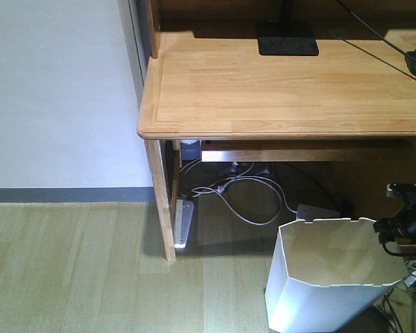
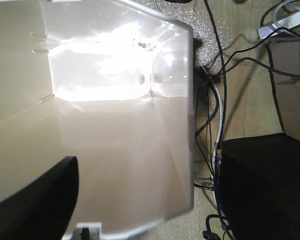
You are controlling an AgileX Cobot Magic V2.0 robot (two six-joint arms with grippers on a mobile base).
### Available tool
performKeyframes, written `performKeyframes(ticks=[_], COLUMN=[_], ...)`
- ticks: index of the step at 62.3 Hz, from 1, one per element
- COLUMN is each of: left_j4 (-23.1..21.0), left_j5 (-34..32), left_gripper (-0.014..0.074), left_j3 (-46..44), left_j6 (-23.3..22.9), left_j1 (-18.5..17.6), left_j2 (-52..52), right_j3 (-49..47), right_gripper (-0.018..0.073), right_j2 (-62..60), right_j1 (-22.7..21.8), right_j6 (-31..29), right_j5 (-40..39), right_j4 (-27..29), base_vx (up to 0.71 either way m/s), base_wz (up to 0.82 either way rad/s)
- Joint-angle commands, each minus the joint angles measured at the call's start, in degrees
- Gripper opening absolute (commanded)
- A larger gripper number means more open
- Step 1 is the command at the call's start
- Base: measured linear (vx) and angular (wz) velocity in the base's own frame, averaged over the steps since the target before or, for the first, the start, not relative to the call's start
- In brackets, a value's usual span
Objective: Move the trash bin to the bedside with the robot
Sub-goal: 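Close the right gripper on the bin's rim nearest the robot, then lift and pull the gripped bin out from under the desk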
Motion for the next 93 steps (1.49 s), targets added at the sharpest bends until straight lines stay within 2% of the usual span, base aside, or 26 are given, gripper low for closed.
performKeyframes(ticks=[1, 21, 40, 48, 55, 62, 67, 72, 77, 83, 93], left_j4=[-0.03, -0.03, -0.03, -0.03, -0.03, -0.03, -0.03, -0.03, -0.03, -0.03, -0.03], left_j5=[-4.2, -4.2, -4.2, -4.2, -4.2, -4.2, -4.2, -4.2, -4.2, -4.2, -4.2], left_gripper=[-0.0006, -0.0006, -0.0006, -0.0006, -0.0006, -0.0006, -0.0006, -0.0006, -0.0006, -0.0006, -0.0006], left_j3=[1.65, 1.65, 1.65, 1.65, 1.65, 1.65, 1.65, 1.65, 1.65, 1.65, 1.65], left_j6=[-0.46, -0.46, -0.46, -0.46, -0.46, -0.46, -0.46, -0.46, -0.46, -0.46, -0.46], left_j1=[-0.35, -0.35, -0.35, -0.35, -0.35, -0.35, -0.35, -0.35, -0.35, -0.35, -0.35], left_j2=[-0.58, -0.58, -0.58, -0.58, -0.58, -0.58, -0.58, -0.58, -0.58, -0.58, -0.58], right_j3=[-5.13, -17.96, -26.96, -30.25, -32.78, -34.01, -34.52, -34.45, -33.49, -31.02, -23.05], right_gripper=[0.0552, 0.0552, 0.0518, 0.0429, 0.0249, -0.002, -0.0015, -0.0011, -0.0006, -0.0006, -0.0006], right_j2=[0.12, 10.31, 17.1, 19.6, 21.32, 21.37, 20.81, 19.71, 18.33, 16.31, 11.19], right_j1=[-0.29, -2.46, -1.94, -0.98, 0.01, 0.71, 0.52, 0.41, 0.41, 0.5, 0.57], right_j6=[-0.38, 1.3, 1.3, 0.31, -0.5, -3.56, -7.96, -15.18, -21.75, -25.47, -28.36], right_j5=[0.96, 5.62, 9.45, 12.09, 14.16, 14.28, 14.92, 17.0, 19.49, 20.3, 18.29], right_j4=[-0.74, -0.65, -1.91, -1.91, -1.01, 6.1, 14.71, 24.85, 31.4, 35.92, 39.83], base_vx=[0.0, 0.0, 0.0, 0.0, 0.0, 0.0, 0.0, 0.0, 0.0, 0.0, 0.0], base_wz=[0.0, 0.0, 0.0, 0.0, 0.0, 0.0, -0.01, -0.01, -0.01, -0.01, 0.0])
